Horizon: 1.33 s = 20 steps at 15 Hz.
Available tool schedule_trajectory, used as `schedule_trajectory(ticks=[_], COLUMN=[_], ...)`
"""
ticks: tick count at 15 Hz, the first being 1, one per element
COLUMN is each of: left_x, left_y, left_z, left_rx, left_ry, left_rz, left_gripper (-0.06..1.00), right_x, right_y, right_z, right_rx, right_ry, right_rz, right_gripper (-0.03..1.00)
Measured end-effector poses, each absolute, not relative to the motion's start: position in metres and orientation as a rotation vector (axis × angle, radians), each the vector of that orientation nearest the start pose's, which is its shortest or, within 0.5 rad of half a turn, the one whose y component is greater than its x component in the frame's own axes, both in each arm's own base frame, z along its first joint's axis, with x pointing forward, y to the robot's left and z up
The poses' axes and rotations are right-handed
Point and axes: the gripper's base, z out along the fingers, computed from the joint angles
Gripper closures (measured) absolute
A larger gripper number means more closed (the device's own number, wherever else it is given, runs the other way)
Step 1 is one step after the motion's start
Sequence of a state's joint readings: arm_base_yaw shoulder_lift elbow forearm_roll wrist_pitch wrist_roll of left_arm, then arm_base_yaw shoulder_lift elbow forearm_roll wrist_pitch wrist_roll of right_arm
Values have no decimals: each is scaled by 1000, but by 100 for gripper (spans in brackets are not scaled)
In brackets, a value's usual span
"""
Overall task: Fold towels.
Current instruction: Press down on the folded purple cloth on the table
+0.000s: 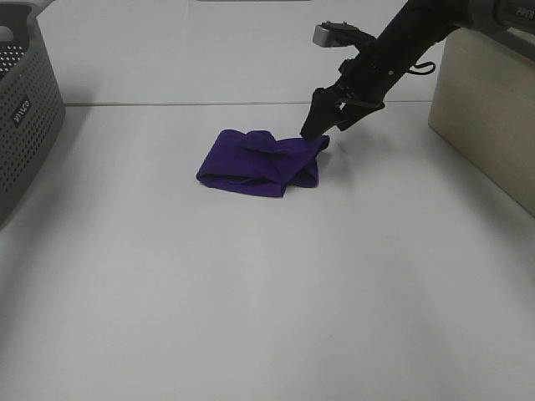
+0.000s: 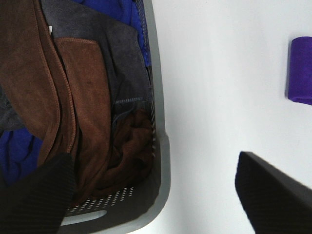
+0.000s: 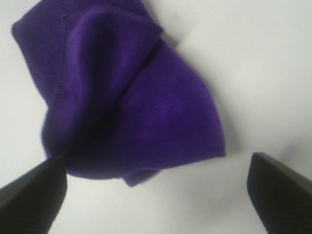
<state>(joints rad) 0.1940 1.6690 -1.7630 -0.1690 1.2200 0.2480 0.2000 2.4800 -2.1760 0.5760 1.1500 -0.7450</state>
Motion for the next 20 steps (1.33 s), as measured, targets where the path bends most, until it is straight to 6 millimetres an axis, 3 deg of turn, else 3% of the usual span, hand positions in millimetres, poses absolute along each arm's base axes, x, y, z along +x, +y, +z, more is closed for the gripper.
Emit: schedule_trajectory(ticks=[2,5,6,8,11,17,20], left_x=[351,351,351,351,351,351,351], left_y=[54,54,54,54,54,54,53], left_z=[390,390,390,390,390,390,390], left_rx=[54,54,54,54,55,55,54], left_ry=[2585,2584,2584,2584,2583,2583,2582], left_rz=[-65,-70,-73,-73,-74,-75,-79], left_gripper=[13,13,13,13,13,13,13], right_x=[491,461,452,445,453,479,495], right_y=[172,243,263,279,267,216,178], right_z=[174,194,186,165,130,127,126], right_rx=[-1060,-1342,-1413,-1477,-1478,-1315,-1152], right_ry=[2423,2169,2144,2158,2256,2353,2434], right_rz=[790,861,846,831,799,757,740], right_gripper=[0,0,0,0,0,0,0])
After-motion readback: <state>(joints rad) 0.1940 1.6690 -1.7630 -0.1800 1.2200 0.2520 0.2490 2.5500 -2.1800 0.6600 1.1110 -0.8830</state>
